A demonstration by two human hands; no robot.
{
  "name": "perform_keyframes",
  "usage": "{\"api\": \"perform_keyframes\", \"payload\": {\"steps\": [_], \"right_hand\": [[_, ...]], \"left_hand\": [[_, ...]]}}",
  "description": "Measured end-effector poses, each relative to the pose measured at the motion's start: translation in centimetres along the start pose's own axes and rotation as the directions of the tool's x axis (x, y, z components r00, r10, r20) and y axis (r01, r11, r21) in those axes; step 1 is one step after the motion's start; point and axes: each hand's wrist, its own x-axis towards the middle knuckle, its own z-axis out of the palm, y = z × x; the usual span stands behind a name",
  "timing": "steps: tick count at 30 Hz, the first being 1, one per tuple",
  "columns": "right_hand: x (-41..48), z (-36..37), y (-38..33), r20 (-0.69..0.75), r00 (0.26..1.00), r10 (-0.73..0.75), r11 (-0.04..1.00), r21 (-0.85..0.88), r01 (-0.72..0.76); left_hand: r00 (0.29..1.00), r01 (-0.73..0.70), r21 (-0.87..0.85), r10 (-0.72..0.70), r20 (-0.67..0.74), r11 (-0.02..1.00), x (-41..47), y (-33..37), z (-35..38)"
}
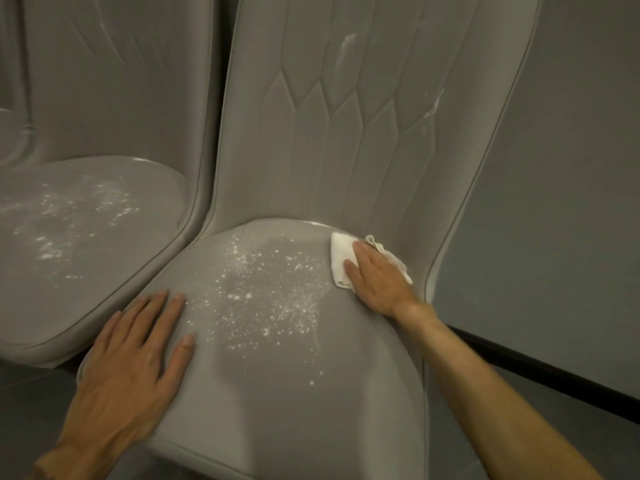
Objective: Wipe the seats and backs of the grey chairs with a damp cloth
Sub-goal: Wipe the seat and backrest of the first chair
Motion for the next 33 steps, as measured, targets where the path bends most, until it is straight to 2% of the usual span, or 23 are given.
{"api": "perform_keyframes", "payload": {"steps": [2, 5, 8, 11, 14, 17, 20, 23, 26, 29, 33], "right_hand": [[-1.9, 0.8, 0.4, -0.066, 0.997, 0.031, 1.000, 0.005, -0.030], [1.0, 0.9, -0.6, -0.033, 0.998, 0.056, 0.998, -0.013, -0.056], [4.4, 0.5, -2.0, 0.056, 0.998, -0.011, 1.000, 0.003, 0.011], [3.8, 0.5, -0.7, 0.061, 0.996, -0.071, 0.997, 0.009, 0.071], [2.6, 1.4, 0.2, -0.035, 0.999, -0.007, 1.000, -0.020, 0.006], [5.2, 2.4, -3.0, -0.023, 0.998, 0.052, 0.997, -0.063, -0.053], [7.8, 2.5, -5.5, 0.038, 0.997, -0.070, 0.997, -0.029, 0.071], [7.9, 1.7, -4.1, 0.053, 0.981, -0.189, 0.980, -0.050, 0.191], [6.9, 1.4, -1.6, 0.041, 0.984, -0.174, 0.984, -0.023, 0.175], [8.6, 2.2, -4.3, 0.082, 0.991, -0.101, 0.993, -0.046, 0.105], [9.2, 1.7, -6.2, 0.114, 0.974, -0.196, 0.976, -0.077, 0.205]], "left_hand": [[1.000, -0.005, 0.000, 0.005, 0.000, 1.000, 0.1, 0.0, 0.0], [1.000, -0.001, 0.009, 0.001, -0.001, 1.000, 0.1, 0.1, -0.2], [1.000, 0.006, 0.021, -0.006, 0.004, 1.000, -0.1, 0.3, -0.2], [1.000, 0.008, 0.016, -0.009, 0.018, 1.000, -0.1, 0.3, -0.5], [0.999, 0.024, 0.008, -0.024, 0.024, 1.000, -0.1, 0.6, -0.8], [0.998, 0.039, 0.013, -0.040, 0.044, 0.999, -0.2, 0.9, -0.9], [0.998, 0.046, 0.006, -0.046, 0.047, 0.999, -0.2, 1.2, -1.1], [0.997, 0.041, 0.017, -0.041, 0.061, 0.999, -0.3, 1.0, -1.1], [0.996, 0.046, 0.023, -0.048, 0.078, 0.999, -0.2, 0.8, -1.0], [0.995, 0.051, 0.031, -0.053, 0.080, 0.998, -0.2, 0.6, -0.8], [0.995, 0.045, 0.031, -0.048, 0.084, 0.998, -0.2, 0.8, -0.9]]}}
